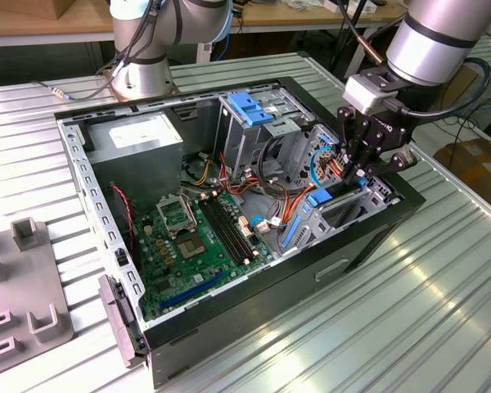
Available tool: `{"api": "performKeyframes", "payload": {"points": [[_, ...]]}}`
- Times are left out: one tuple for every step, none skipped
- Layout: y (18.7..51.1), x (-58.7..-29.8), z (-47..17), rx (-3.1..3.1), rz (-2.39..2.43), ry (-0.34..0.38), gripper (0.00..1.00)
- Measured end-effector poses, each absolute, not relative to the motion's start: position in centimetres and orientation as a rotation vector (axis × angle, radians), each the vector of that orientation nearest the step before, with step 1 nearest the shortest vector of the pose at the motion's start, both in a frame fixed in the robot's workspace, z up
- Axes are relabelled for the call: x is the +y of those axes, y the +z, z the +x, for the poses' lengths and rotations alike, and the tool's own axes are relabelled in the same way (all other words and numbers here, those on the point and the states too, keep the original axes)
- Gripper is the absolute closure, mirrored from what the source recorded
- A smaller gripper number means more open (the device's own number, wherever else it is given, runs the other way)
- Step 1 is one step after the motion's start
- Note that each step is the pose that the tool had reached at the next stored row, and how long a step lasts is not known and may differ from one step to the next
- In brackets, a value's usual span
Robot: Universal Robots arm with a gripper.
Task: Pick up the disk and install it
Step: 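Insert the first disk wire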
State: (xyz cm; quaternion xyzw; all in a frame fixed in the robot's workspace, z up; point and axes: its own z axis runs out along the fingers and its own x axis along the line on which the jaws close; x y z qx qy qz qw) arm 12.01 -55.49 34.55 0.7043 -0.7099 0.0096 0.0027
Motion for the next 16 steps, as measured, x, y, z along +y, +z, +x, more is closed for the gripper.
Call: {"api": "performKeyframes", "payload": {"points": [[34.46,-55.50,12.01,-2.226,2.209,0.030,0.83],[34.38,-55.49,12.01,-2.226,2.209,0.030,0.83],[34.34,-55.50,12.01,-2.226,2.209,0.030,0.83],[34.34,-55.49,12.01,-2.226,2.209,0.030,0.83],[34.34,-55.49,12.01,-2.226,2.209,0.030,0.83],[34.33,-55.49,12.01,-2.227,2.209,0.030,0.83],[34.34,-55.49,12.01,-2.227,2.209,0.029,0.83],[34.38,-55.50,12.01,-2.227,2.209,0.029,0.83],[34.43,-55.49,12.01,-2.227,2.209,0.029,0.83],[34.51,-55.49,12.02,-2.227,2.209,0.029,0.83],[34.62,-55.49,12.02,-2.227,2.209,0.029,0.83],[34.74,-55.49,12.02,-2.227,2.209,0.029,0.83],[34.79,-55.49,12.02,-2.227,2.209,0.029,0.83],[34.82,-55.49,12.02,-2.227,2.209,0.029,0.83],[34.83,-55.49,12.03,-2.227,2.209,0.029,0.83],[34.84,-55.49,12.05,-2.227,2.209,0.030,0.83]]}}
